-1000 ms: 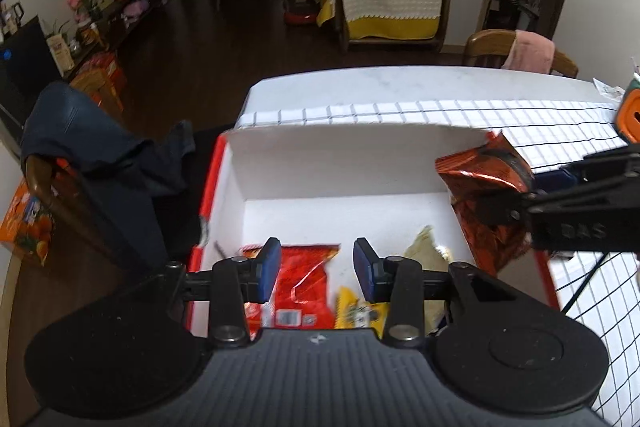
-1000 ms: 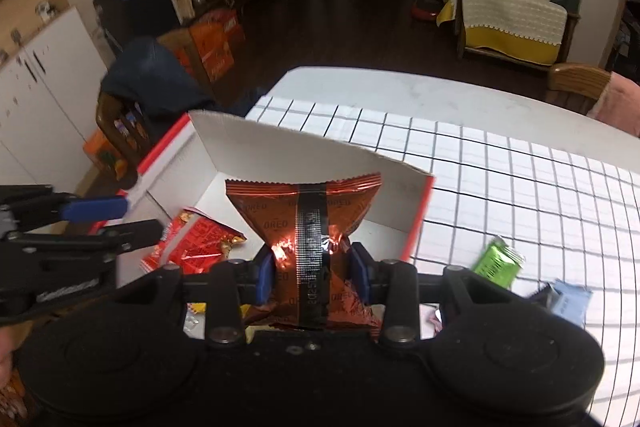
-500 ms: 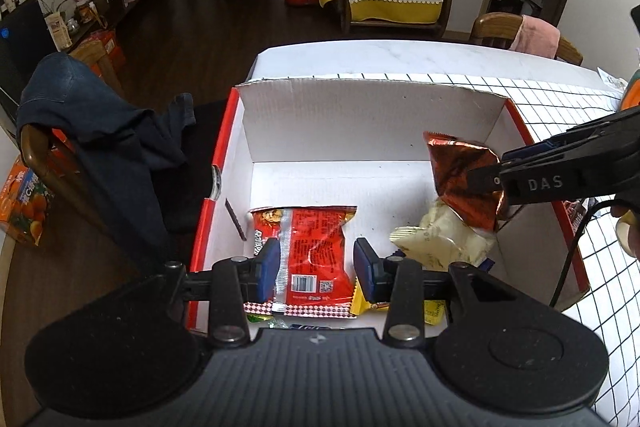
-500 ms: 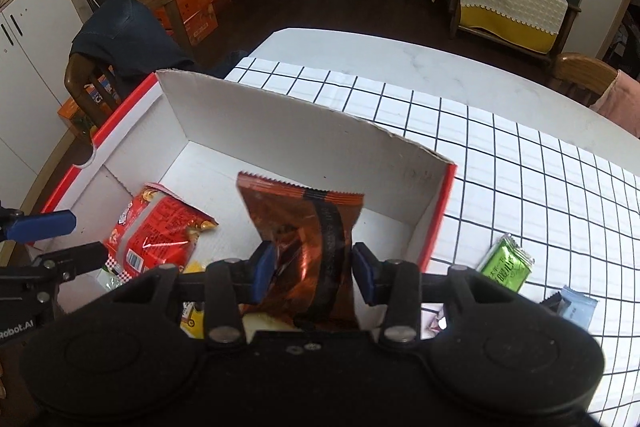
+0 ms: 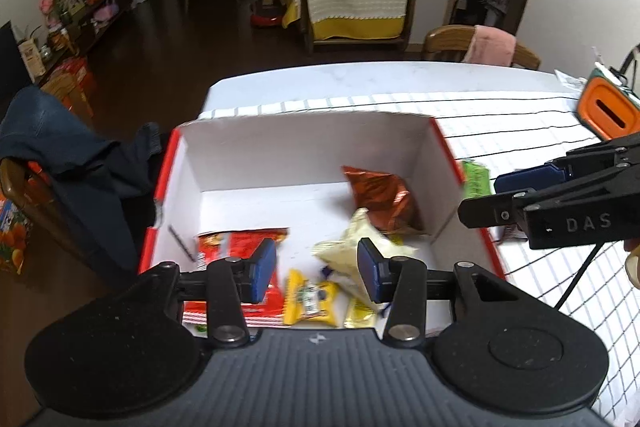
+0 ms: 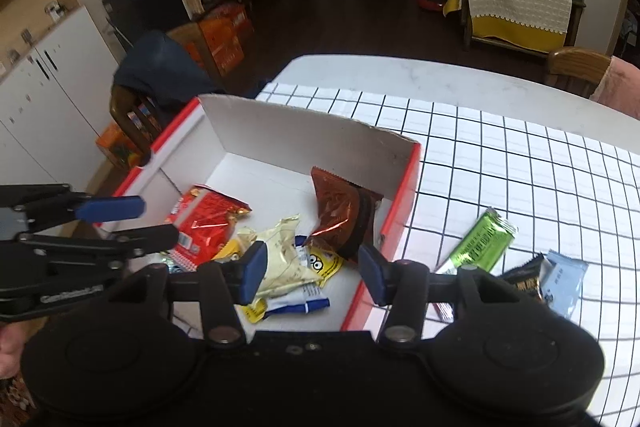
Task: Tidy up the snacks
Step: 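Open both grippers to drop the copper-red snack and yellow candy into the box, then grasp the light blue packet with the right gripper while the left gripper grasps the dark chocolate wrapper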
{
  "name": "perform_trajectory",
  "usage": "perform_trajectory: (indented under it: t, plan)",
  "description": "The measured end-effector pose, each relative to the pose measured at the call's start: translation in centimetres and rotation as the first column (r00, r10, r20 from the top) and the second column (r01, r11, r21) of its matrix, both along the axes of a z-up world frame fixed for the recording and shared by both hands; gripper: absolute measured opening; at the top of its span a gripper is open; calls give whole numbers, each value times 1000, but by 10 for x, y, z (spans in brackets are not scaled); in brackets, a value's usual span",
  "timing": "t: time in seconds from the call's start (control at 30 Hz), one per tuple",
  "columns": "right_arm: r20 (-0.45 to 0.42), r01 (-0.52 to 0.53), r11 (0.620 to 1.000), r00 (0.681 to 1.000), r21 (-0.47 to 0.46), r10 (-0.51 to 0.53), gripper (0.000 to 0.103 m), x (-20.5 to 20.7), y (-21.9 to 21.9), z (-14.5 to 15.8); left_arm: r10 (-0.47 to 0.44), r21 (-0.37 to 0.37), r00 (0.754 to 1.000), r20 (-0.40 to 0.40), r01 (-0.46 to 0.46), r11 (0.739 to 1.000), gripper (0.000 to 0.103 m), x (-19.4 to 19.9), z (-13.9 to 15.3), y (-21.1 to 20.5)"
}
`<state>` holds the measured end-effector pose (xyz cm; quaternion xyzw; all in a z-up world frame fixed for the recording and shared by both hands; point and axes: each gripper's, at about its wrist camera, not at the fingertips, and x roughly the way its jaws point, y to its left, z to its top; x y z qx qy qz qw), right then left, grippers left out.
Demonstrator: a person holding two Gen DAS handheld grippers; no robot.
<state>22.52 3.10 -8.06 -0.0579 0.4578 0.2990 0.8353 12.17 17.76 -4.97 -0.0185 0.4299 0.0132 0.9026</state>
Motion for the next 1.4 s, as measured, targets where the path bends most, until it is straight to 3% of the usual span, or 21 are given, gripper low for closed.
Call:
perform_trajectory:
  t: [0.17,0.3,0.47,0.53,0.73,0.9,1.07,1.4]
  plan:
    - [-7,22,998,1000,63,-22,52,-14,-34,12,-34,3,999,23,34,999,51,-2,9,-26]
    - [7,53,995,999,83,-54,62,-24,-64,18,-64,3,997,37,64,998,56,-4,15,-49]
    - [4,100,990,995,99,-101,66,-29,-105,21,-105,12,993,57,104,994,68,-2,20,-84]
    - [11,119,988,993,95,-121,76,-29,-121,20,-121,15,991,60,121,993,72,0,20,-98]
    - [22,172,982,984,75,-174,87,-24,-167,14,-154,25,986,60,153,988,83,9,16,-138]
    - [33,227,972,973,55,-229,97,-9,-199,5,-156,16,986,53,156,988,85,19,4,-167]
    - [29,239,971,970,26,-240,98,12,-224,-10,-152,14,988,24,152,988,85,31,-14,-192]
    - [38,136,990,990,-48,-134,98,64,-231,-44,-161,59,987,-10,162,985,85,56,-55,-237]
